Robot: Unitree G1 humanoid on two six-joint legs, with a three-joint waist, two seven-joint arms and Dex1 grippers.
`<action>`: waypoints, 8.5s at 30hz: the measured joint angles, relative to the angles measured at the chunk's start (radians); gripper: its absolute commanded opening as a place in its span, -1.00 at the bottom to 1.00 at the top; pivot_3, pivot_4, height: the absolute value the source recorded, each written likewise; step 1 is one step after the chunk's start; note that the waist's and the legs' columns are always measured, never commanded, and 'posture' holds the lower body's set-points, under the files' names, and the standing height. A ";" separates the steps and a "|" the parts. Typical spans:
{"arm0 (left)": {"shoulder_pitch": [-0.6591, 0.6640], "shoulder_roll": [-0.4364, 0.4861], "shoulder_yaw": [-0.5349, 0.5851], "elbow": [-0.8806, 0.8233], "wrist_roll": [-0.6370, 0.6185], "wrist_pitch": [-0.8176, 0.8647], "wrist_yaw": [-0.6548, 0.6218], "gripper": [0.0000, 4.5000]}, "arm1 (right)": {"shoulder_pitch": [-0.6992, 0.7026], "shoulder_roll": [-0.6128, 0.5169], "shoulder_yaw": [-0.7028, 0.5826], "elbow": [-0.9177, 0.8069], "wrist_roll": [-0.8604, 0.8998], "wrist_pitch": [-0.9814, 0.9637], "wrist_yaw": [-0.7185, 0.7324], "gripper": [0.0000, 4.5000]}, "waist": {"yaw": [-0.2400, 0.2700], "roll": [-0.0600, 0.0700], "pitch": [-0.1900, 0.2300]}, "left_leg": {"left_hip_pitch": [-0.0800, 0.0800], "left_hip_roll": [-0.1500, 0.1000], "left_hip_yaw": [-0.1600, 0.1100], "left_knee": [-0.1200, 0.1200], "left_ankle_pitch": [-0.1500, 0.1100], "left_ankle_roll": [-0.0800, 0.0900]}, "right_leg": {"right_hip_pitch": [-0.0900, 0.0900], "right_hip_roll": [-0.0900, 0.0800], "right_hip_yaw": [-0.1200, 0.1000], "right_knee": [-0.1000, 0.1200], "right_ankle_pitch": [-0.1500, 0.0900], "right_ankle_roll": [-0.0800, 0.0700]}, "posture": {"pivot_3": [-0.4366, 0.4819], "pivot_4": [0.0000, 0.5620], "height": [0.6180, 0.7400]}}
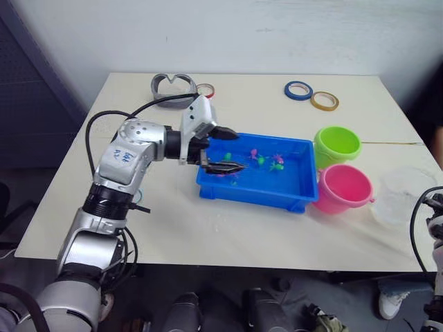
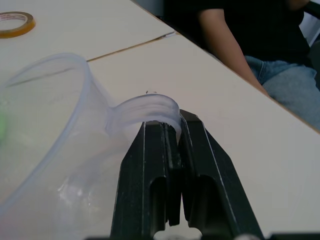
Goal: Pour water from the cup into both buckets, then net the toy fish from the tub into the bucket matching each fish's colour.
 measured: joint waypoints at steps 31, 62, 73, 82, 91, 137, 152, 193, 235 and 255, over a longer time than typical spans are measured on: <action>0.211 0.130 0.127 -0.234 -0.139 0.143 0.033 1.00 | -0.033 -0.315 0.238 -0.085 -0.308 -0.202 0.372 -0.96 | 0.000 0.000 0.000 | 0.000 0.000 0.000 0.001 0.000 0.000 | 0.000 0.000 0.000 0.001 0.000 0.000 | -0.05 -0.47 1.00; 0.201 0.113 0.126 -0.196 -0.124 0.087 0.043 1.00 | -0.042 -0.362 0.343 -0.090 -0.584 -0.396 0.409 -0.96 | -0.001 0.000 0.000 | 0.000 0.000 0.000 0.002 0.000 0.000 | -0.001 0.000 0.000 0.001 0.000 0.000 | -0.05 -0.47 1.00; 0.202 0.113 0.126 -0.196 -0.124 0.087 0.044 1.00 | -0.058 -0.362 0.343 -0.075 -0.605 -0.418 0.400 -0.96 | -0.001 0.000 0.000 | 0.000 0.000 0.001 0.002 0.000 0.000 | -0.001 0.000 0.000 0.001 0.000 0.000 | -0.05 -0.47 1.00; 0.202 0.113 0.126 -0.196 -0.124 0.087 0.045 1.00 | -0.061 -0.362 0.343 -0.075 -0.606 -0.428 0.399 -0.96 | -0.001 0.000 0.000 | 0.000 0.000 0.001 0.002 0.000 0.000 | -0.001 0.000 0.000 0.002 0.000 0.000 | -0.05 -0.47 1.00; 0.204 0.074 0.158 -0.181 -0.173 0.128 0.078 1.00 | -0.108 -0.307 0.314 -0.104 -0.450 -0.143 0.438 -0.96 | -0.002 0.000 0.000 | 0.001 0.000 0.000 0.003 0.000 0.000 | 0.000 0.000 0.000 0.004 0.000 0.000 | -0.05 -0.47 1.00; 0.002 0.055 0.126 0.160 0.024 -0.109 0.052 1.00 | -0.762 -0.191 0.736 0.548 -0.760 -0.366 0.050 -0.96 | -0.012 0.000 0.001 | -0.006 0.000 0.010 0.003 0.001 -0.002 | -0.018 0.000 0.000 0.015 0.000 0.001 | -0.05 -0.47 1.00; 0.006 0.054 0.127 0.159 0.023 -0.108 0.055 1.00 | -0.768 -0.197 0.819 0.568 -0.929 -0.494 -0.009 -0.96 | -0.016 0.000 0.001 | -0.007 0.000 0.010 0.004 0.001 -0.002 | -0.019 0.000 0.000 0.015 0.000 0.001 | -0.05 -0.47 1.00; 0.026 0.053 0.135 0.148 0.018 -0.097 0.056 1.00 | -0.704 -0.164 0.674 0.537 -0.816 -0.371 0.026 -0.96 | -0.028 0.000 0.001 | -0.008 0.000 0.010 0.005 0.004 -0.007 | -0.019 0.000 0.000 0.017 0.001 0.001 | -0.05 -0.47 1.00; 0.148 -0.111 0.057 -0.156 -0.126 0.000 0.033 1.00 | -0.086 0.156 -0.020 -0.077 -0.056 0.156 -0.130 -0.96 | -0.002 0.000 0.000 | -0.004 0.000 0.010 0.006 0.001 -0.001 | -0.014 0.001 0.002 0.015 0.002 0.004 | -0.05 -0.47 1.00; 0.147 -0.097 0.058 -0.155 -0.124 -0.001 0.037 1.00 | -0.204 0.207 -0.094 0.039 0.044 0.107 -0.242 -0.96 | -0.005 0.000 0.000 | 0.002 0.000 0.009 0.004 0.000 0.001 | -0.005 0.001 0.002 0.011 0.002 0.004 | -0.05 -0.47 1.00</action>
